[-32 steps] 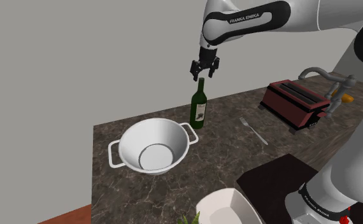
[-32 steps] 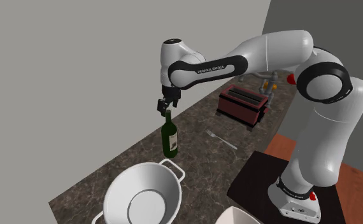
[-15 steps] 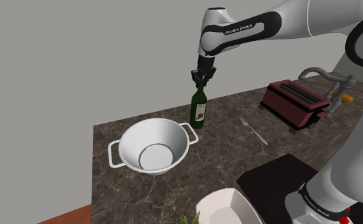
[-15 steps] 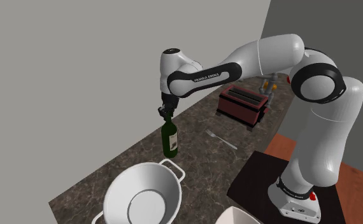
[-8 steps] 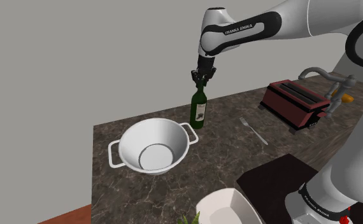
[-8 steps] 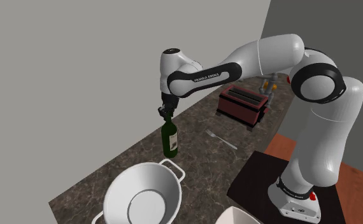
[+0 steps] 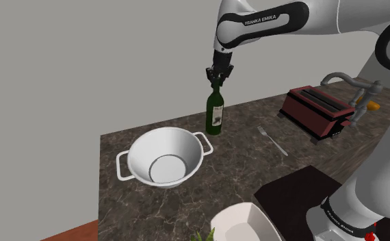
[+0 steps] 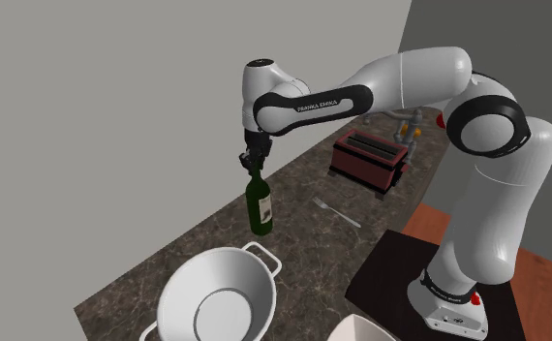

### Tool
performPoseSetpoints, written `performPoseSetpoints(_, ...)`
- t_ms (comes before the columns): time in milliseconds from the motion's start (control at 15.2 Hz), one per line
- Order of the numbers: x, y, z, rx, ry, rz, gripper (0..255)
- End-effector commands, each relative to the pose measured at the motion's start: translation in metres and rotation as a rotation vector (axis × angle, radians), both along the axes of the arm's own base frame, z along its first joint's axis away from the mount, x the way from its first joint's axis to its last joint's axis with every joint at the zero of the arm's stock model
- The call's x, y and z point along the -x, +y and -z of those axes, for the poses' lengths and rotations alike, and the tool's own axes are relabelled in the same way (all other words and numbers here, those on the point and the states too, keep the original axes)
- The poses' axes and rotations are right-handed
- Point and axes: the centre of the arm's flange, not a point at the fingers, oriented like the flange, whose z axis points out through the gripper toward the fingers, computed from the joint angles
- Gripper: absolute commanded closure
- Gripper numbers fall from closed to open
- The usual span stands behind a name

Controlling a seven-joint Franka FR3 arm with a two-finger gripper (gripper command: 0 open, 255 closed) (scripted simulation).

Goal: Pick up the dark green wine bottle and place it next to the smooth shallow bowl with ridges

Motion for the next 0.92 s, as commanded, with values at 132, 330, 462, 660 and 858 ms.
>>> performPoseSetpoints(132, 0.0, 0.0, -0.022, 0.0, 0.0, 0.0, 255)
performPoseSetpoints(330, 0.0, 0.0, -0.037, 0.0, 0.0, 0.0, 255)
performPoseSetpoints(462, 0.0, 0.0, -0.048, 0.0, 0.0, 0.0, 255)
performPoseSetpoints(660, 0.0, 0.0, -0.064, 0.0, 0.0, 0.0, 255)
performPoseSetpoints(858, 0.0, 0.0, -0.08, 0.0, 0.0, 0.0, 255)
